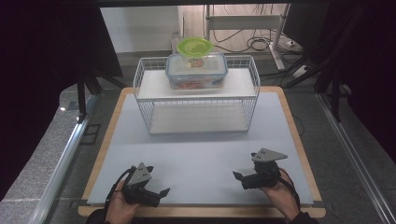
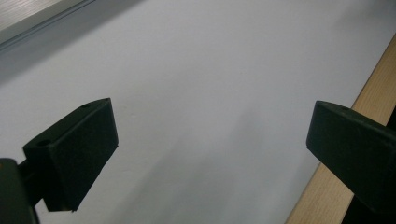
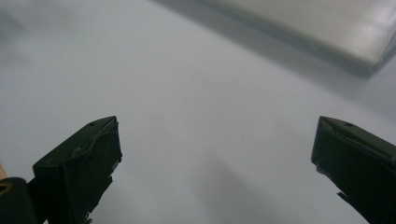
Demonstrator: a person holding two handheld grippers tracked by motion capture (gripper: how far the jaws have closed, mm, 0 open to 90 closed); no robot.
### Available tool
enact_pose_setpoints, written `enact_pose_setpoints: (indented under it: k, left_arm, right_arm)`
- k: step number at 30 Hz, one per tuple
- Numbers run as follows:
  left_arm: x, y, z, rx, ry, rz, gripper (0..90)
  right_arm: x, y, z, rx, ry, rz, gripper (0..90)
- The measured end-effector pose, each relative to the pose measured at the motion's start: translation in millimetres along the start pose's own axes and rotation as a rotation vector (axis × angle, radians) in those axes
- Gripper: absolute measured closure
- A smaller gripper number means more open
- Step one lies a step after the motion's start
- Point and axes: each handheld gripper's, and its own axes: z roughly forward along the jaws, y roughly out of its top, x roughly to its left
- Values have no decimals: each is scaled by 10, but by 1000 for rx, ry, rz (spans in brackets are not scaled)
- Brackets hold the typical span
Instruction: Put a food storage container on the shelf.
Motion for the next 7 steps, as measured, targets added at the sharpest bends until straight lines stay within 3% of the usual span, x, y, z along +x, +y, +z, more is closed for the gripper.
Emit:
enact_pose_setpoints:
  k: [4,7]
  left_arm:
    - [1,0,5,5,6,1,15]
    - [-1,6,11,4,8,4,15]
  right_arm:
    - [-10,-146,18,52,-21,2,11]
    - [-37,-163,7,44,-30,30,11]
